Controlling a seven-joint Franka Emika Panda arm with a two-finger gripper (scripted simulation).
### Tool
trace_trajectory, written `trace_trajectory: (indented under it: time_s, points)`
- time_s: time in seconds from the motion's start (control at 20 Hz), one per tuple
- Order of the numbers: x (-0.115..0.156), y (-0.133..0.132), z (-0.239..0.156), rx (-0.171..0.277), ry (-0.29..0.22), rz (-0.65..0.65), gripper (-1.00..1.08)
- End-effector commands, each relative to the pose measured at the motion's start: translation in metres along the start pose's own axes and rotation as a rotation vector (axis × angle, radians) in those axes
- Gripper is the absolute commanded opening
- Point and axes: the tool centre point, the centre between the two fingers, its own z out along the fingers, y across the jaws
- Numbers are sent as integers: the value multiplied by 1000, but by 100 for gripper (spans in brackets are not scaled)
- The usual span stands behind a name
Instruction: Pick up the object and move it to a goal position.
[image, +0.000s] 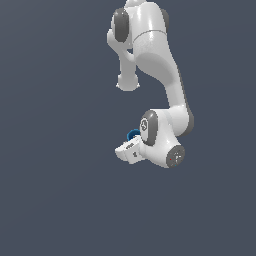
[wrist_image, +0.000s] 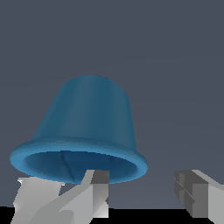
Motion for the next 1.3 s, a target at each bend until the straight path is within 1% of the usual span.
trace_trajectory:
  time_s: [0.0,0.45,0.5,1.05,1.15,1.25]
  points:
    - [0,0,7,0,-1,0,28]
    - [0,0,23,0,-3,-1,28]
    - [0,0,23,0,-3,-1,-100]
    - [0,0,21,-2,0,-1,-100]
    - [1,1,16,-8,13,0,-100]
    - [2,2,6,-20,38,3,-100]
